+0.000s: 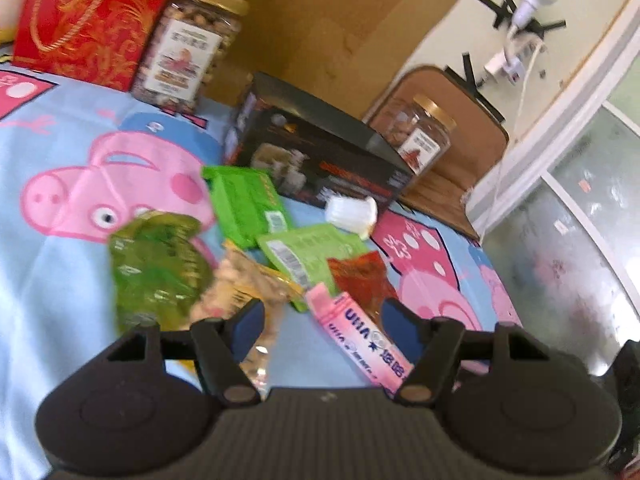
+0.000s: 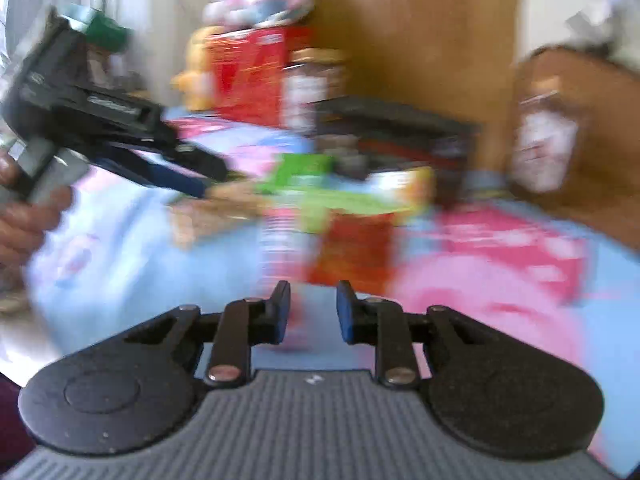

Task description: Organize snacks

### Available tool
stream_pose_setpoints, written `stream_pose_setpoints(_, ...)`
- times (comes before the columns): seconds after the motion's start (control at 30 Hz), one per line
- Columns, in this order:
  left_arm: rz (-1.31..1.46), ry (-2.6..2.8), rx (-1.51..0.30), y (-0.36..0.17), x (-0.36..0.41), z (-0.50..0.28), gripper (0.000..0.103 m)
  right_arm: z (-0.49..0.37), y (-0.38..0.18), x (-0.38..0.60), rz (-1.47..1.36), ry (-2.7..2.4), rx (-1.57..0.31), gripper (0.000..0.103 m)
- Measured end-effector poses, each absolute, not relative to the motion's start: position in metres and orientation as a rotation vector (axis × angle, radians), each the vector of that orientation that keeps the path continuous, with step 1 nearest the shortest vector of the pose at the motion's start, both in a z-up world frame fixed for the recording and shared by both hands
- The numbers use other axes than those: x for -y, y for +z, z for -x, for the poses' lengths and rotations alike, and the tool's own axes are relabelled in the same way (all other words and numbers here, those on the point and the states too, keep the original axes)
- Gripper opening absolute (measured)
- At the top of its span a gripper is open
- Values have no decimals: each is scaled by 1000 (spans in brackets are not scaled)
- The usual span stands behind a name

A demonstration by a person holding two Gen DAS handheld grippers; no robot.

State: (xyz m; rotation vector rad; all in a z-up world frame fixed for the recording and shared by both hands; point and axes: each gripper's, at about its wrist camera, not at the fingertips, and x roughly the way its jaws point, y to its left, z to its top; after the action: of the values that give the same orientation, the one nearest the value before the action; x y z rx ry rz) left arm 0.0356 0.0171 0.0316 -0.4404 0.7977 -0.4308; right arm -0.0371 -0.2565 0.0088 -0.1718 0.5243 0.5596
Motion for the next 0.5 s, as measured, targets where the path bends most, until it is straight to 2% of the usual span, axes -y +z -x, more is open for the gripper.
stream_pose_setpoints(0.17, 402, -451, -818, 31, 1, -38, 66, 53, 13, 294, 36, 510, -496, 33)
stream_pose_setpoints(0.37, 406, -461, -892, 33, 17, -51, 67, 62, -2, 265, 44, 617, -513, 36)
stream_pose_setpoints(0.5, 385, -446, -915, 29, 31, -52, 84, 56, -12, 244, 70, 632, -524, 36)
